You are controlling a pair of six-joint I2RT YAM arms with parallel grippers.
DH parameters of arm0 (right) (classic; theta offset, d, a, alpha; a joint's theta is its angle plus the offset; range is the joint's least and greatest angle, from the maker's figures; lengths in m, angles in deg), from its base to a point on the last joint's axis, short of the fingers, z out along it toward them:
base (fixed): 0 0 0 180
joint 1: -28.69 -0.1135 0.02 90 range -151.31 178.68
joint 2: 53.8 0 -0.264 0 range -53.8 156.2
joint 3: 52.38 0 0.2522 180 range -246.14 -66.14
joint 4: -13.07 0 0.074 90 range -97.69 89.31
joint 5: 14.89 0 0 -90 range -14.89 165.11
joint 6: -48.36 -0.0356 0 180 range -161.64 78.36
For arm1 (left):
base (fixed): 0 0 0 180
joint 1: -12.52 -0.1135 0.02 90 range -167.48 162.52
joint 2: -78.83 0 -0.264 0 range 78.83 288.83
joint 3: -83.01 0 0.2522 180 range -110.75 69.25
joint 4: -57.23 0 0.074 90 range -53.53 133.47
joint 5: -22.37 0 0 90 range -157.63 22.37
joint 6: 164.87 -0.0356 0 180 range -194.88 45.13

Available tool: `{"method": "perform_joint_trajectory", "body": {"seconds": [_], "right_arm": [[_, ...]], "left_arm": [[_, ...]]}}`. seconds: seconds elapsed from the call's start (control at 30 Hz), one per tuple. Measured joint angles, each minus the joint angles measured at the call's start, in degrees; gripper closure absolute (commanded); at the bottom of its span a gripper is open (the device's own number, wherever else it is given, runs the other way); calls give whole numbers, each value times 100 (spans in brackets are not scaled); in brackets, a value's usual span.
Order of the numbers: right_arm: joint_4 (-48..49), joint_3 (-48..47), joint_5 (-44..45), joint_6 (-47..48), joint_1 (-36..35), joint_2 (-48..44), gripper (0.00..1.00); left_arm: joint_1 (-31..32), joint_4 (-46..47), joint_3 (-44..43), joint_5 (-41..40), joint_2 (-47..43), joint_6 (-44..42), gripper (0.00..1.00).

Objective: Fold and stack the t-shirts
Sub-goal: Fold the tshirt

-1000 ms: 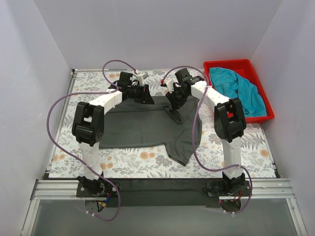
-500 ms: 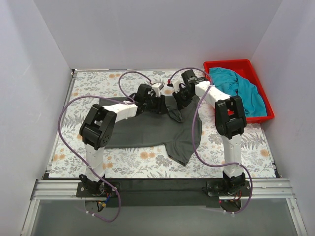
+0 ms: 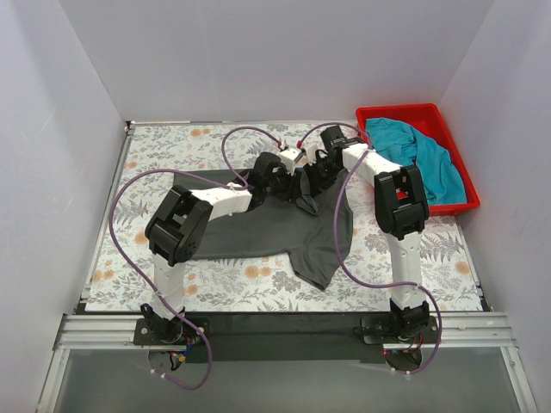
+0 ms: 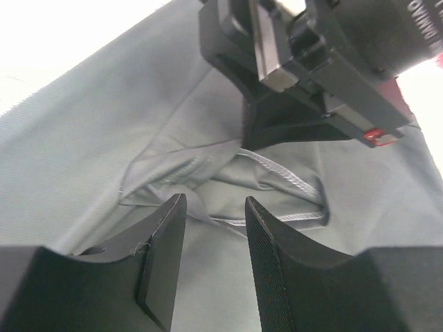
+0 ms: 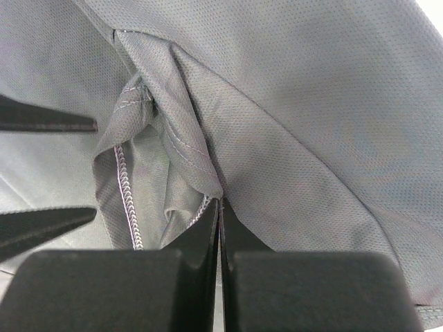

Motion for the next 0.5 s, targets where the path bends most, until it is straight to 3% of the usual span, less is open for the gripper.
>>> {"method": "perform_joint_trajectory", "body": {"seconds": [0.5], "right_arm": [[17,0,-254,-166,120,52,99]], "left_arm": [[31,-7,-79,-767,450,-1067,68]]}}
